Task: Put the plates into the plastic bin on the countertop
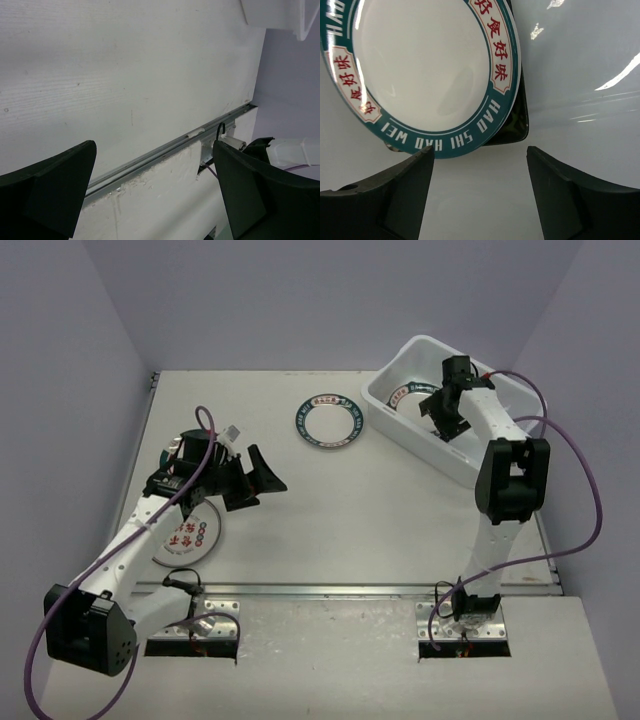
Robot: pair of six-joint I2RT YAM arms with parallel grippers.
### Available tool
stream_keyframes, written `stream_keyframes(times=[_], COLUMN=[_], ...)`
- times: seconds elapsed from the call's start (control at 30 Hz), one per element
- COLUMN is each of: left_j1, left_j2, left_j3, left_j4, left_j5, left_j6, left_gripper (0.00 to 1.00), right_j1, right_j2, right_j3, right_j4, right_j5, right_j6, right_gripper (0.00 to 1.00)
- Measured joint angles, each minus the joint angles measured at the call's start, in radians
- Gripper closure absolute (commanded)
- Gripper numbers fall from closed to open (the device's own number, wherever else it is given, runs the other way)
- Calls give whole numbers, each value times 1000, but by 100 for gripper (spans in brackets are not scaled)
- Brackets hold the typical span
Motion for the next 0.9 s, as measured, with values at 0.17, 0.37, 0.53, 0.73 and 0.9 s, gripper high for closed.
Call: stream_keyframes(times=[0.17, 0.37, 0.53, 0.73, 0.9], left_j1=[0, 0, 0, 0, 0], left_j2=[16, 94, 223, 466, 794], left_j3=[0, -5, -2, 74, 336], left_j4=[17, 97, 245, 422, 478], left_j5=[3, -7, -81, -206, -265], left_j6=[7, -7, -91, -242, -308], left_gripper=[0, 0, 0, 0, 0], right_j1=[-7, 0, 15, 28, 32], right_j2=[11, -91, -274, -639, -912], right_j3=[3, 47, 94, -125, -491], right_j4=[9, 21, 92, 229, 323], right_j5=[-77, -193, -295, -492, -704], right_j6=[-34, -108, -183, -224, -215], right_gripper=[1, 1, 1, 1, 1])
